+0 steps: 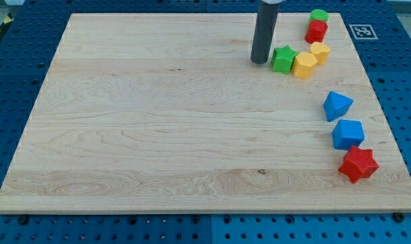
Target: Move the green star to the bottom left of the red circle
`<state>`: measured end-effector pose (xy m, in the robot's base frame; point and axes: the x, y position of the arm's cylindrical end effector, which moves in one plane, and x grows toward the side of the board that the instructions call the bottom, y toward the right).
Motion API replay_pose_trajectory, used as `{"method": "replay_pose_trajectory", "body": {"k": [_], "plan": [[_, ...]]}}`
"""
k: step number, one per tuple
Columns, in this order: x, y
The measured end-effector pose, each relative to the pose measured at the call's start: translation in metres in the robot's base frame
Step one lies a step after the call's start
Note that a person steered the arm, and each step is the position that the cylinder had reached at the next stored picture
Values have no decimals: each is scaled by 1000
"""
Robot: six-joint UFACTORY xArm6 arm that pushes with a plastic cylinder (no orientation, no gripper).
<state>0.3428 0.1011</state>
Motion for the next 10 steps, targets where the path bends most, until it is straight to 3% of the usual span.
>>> {"method": "replay_pose_trajectory", "body": {"k": [1, 3, 6, 7, 8, 10], "plan": [[1, -6], [-63, -15], [-5, 7], [0, 15], [-23, 22], [39, 25]]}}
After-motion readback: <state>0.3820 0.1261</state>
